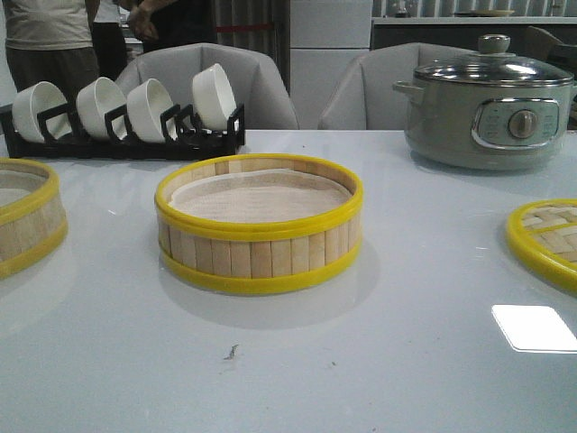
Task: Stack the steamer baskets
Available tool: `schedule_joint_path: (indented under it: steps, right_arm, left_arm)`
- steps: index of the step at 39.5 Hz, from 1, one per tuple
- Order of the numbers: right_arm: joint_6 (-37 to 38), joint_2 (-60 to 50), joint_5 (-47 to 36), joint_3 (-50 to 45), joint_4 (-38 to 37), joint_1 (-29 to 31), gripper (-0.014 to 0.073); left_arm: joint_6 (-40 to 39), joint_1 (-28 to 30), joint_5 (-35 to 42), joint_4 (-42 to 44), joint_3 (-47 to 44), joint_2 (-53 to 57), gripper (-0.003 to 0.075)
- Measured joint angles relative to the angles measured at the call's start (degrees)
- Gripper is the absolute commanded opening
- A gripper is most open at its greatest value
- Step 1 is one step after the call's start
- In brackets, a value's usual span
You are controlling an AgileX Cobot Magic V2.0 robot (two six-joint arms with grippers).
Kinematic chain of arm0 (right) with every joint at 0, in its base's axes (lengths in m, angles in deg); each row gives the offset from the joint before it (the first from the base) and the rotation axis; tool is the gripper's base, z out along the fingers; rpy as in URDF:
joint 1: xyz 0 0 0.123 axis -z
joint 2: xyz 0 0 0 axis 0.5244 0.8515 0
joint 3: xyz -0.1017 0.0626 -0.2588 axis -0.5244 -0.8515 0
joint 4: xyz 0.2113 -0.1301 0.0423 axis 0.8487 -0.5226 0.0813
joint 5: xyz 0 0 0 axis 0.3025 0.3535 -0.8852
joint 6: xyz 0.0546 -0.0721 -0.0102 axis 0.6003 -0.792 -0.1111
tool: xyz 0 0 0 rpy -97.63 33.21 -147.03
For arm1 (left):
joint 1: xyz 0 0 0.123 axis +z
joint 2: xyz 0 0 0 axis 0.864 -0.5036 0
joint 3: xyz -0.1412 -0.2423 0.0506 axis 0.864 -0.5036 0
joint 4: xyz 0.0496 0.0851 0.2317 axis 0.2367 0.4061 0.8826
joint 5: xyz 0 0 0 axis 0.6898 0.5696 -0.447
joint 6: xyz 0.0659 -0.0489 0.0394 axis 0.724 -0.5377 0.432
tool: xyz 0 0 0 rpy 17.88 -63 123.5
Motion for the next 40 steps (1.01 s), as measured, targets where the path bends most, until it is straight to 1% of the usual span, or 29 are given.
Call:
schedule_joint_path:
  steps: [5, 10, 22, 29, 40]
  right_arm:
    - [0.00, 5.79, 2.61, 4.45, 0.00, 0.00, 0.0070]
    - [0.00, 8.57, 3.34, 5.25, 0.00, 0.00, 0.0070]
    - [0.00, 8.95, 2.04, 5.25, 0.00, 0.00, 0.0070]
    - [0.00, 8.95, 1.87, 5.25, 3.29, 0.00, 0.0068]
    - [0.04, 8.95, 2.09, 5.25, 3.76, 0.00, 0.0071]
  left_arm:
    - [0.00, 0.00, -0.68, -0.14, 0.00, 0.00, 0.0087]
    - [0.02, 0.00, -1.12, -0.18, 0.00, 0.00, 0.0087]
    - [0.12, 0.00, -3.52, -1.14, 0.00, -0.64, 0.0087]
    - [0.12, 0.00, -3.99, -2.18, 0.00, -0.64, 0.0087]
    - [0.12, 0.00, -4.18, -2.60, 0.00, -0.64, 0.0087]
